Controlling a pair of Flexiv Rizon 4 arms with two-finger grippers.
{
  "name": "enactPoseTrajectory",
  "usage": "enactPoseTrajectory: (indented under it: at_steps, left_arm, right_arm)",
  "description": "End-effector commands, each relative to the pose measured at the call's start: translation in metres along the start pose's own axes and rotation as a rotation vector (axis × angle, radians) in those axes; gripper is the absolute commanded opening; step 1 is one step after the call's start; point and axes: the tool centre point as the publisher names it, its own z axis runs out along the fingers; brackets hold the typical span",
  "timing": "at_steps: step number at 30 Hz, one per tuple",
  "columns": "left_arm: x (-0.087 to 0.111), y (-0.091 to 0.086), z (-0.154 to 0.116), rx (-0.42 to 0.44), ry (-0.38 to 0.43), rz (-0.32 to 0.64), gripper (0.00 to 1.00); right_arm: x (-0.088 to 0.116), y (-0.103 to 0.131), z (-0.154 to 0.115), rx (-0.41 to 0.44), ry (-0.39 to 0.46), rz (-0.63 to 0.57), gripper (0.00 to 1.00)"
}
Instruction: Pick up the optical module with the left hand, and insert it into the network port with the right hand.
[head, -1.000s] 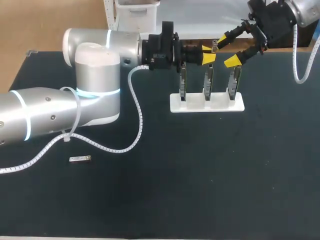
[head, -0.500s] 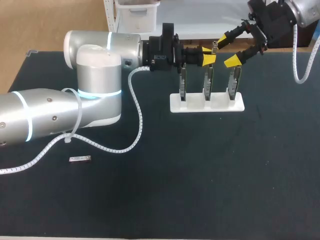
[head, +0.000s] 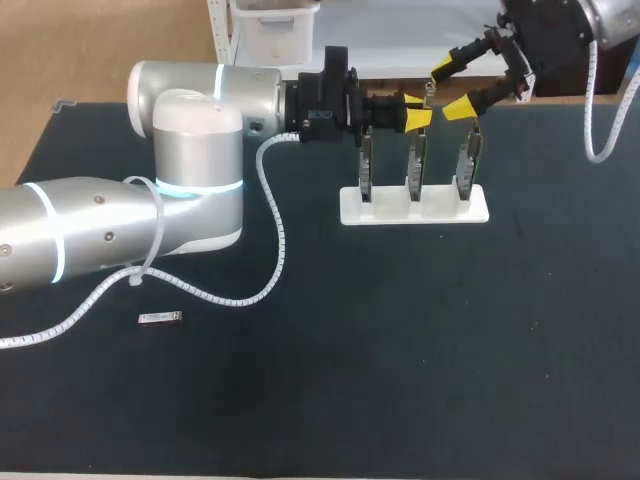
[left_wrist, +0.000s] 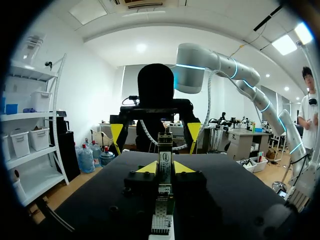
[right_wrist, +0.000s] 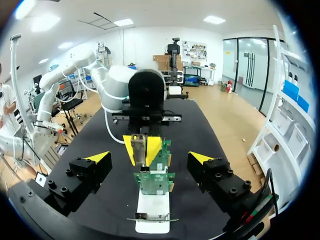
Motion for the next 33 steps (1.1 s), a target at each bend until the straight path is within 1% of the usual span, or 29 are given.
enactPoseTrajectory:
  at_steps: [1,11,20,33]
  left_arm:
    - [0.001,0.0,0.001,-0.003,-0.002,0.001,0.0]
    - [0.001,0.0,0.001,-0.003,-0.002,0.001,0.0]
    - [0.001,0.0,0.001,-0.003,-0.002,0.001,0.0]
    - [0.001,0.0,0.001,-0.003,-0.002,0.001,0.0]
  right_arm:
    - [-0.003,0.006,-0.003,0.005,-0.009,-0.009,1.0]
    - [-0.016,0.013,0.001,0.006,-0.017,-0.032,1.0]
    - [-0.019,0.016,0.008,0.015,-0.007,-0.025,1.0]
    - [-0.022,0.015,0.013,0.048,0.008,-0.004,1.0]
